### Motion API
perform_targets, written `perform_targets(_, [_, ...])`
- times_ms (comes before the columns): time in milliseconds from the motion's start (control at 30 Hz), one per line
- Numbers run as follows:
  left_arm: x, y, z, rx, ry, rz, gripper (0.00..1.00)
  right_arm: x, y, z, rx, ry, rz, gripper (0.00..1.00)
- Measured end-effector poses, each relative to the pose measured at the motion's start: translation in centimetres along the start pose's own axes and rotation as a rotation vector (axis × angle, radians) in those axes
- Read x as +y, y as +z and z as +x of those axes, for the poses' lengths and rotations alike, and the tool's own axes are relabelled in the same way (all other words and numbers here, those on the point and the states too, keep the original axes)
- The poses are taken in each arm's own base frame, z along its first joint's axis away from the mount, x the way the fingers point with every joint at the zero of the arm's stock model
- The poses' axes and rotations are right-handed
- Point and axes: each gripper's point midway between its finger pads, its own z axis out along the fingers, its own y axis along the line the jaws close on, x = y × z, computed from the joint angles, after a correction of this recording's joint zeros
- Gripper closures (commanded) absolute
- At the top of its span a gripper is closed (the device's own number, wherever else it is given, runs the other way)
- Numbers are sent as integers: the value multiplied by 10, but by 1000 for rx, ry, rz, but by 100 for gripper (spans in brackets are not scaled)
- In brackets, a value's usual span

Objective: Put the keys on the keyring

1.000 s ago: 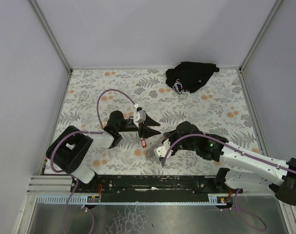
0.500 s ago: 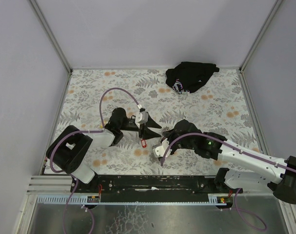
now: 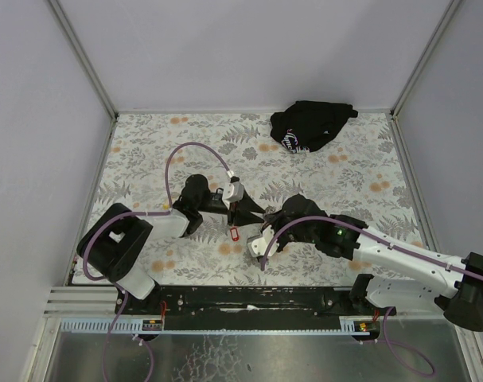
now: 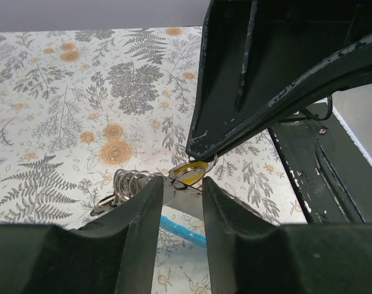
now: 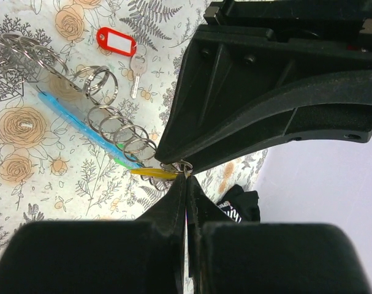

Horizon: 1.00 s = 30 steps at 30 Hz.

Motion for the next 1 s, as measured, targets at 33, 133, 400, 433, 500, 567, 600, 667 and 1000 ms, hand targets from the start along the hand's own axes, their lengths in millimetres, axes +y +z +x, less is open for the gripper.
perform_targets(33, [0,0,0,-1,-1,1,77,0,0,0,0,0,-1,100])
perform_targets(133, [0,0,0,0,-3,2,86,1,1,0,2,0,-5,100])
perform_targets(400, [0,0,0,1,-8,0,100,5,1,2,11,3,-18,100])
perform_targets(433, [0,0,0,1,-10,-2,100,5,1,3,13,5,-21,100])
perform_targets(500, [2,0,0,1,-19,-13,100,6,-1,3,16,11,-20,100])
perform_targets(567, [5,0,-1,-1,-33,-34,100,6,-2,4,19,21,-19,100])
perform_targets(600, [6,0,-1,-3,-45,-47,100,6,-3,4,20,26,-16,100])
perform_targets(667, [7,1,-2,-6,-64,-67,100,8,-4,6,27,39,-11,100])
perform_targets(1000, [11,-7,8,-64,-240,-233,100,23,6,12,22,129,43,100])
